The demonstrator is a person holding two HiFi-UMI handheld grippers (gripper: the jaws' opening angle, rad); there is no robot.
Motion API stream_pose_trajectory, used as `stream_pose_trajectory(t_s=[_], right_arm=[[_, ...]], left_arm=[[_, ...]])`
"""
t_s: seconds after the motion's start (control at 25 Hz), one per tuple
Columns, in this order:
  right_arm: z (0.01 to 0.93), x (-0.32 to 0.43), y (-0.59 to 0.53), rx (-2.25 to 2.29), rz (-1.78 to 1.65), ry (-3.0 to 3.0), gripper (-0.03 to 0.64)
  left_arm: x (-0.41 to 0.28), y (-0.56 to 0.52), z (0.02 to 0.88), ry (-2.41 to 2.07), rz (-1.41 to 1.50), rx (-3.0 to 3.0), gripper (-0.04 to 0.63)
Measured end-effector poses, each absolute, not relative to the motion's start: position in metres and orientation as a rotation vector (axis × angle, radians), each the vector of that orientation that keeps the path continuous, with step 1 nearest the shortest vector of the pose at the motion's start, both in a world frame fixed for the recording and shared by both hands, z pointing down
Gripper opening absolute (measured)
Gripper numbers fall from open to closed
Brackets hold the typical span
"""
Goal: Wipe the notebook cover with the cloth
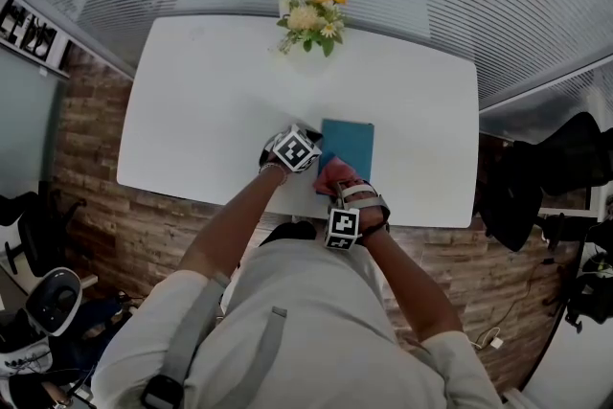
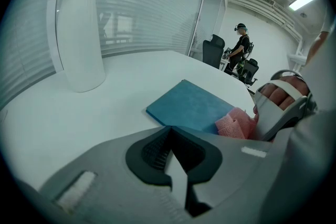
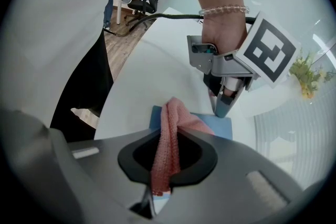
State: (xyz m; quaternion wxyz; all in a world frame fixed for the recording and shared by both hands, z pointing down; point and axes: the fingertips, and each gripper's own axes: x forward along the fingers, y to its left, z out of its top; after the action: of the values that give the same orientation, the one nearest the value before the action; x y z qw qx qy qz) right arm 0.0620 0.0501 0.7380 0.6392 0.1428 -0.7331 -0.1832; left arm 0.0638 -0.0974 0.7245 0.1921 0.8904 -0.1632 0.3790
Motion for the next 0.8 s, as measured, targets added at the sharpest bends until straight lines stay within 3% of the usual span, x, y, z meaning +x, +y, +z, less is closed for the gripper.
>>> stream_pose_trajectory(t_s=[0.8], right_arm=[[0.736, 0.060, 0.066, 0.315, -0.383, -1.700, 0.006]], left_arm=[[0.064, -0.096, 0.723, -0.465, 1.061, 2.502, 0.003]])
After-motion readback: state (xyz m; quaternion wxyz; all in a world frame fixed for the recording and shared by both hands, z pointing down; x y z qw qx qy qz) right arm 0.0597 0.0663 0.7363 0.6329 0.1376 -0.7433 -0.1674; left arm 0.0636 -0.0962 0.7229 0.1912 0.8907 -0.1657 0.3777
